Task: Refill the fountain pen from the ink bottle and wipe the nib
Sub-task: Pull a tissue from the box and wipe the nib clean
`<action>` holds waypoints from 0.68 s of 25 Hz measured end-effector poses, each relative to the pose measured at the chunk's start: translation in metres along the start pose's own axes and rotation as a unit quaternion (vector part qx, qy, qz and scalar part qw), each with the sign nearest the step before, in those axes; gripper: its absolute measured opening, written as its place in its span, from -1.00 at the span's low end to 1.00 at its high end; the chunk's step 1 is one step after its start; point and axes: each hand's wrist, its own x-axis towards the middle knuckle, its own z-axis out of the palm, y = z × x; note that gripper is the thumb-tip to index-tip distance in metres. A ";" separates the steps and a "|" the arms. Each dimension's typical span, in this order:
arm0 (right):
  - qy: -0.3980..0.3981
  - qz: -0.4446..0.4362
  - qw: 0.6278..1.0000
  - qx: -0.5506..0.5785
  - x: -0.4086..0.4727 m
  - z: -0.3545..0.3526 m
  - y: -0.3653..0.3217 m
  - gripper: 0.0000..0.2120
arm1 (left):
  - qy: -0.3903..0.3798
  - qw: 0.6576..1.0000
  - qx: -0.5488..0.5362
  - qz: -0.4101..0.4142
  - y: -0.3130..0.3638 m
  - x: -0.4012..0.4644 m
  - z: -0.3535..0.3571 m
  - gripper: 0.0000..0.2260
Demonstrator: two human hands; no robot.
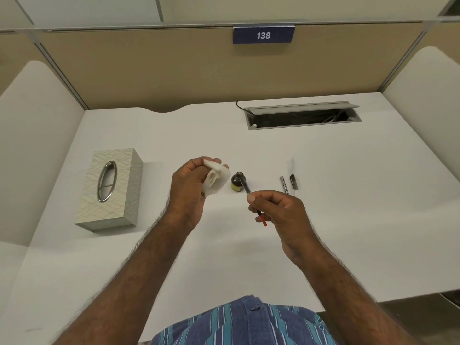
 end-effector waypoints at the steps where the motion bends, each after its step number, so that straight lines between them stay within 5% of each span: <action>1: 0.001 -0.002 1.000 0.005 0.002 -0.003 0.000 -0.92 | -0.005 1.000 0.024 -0.003 -0.002 0.000 0.002 -0.62; 6: 0.003 -0.012 1.000 0.013 0.016 -0.014 0.000 -0.92 | -0.011 0.995 0.066 -0.072 -0.014 0.001 0.017 -0.76; 12: -0.008 -0.019 1.000 -0.001 0.035 -0.024 0.002 -0.96 | -0.101 0.979 0.173 -0.048 -0.029 -0.003 0.032 -0.69; 17: -0.024 -0.012 0.999 -0.019 0.047 -0.027 0.012 -0.87 | -0.086 0.978 0.183 -0.054 -0.037 0.003 0.043 -0.61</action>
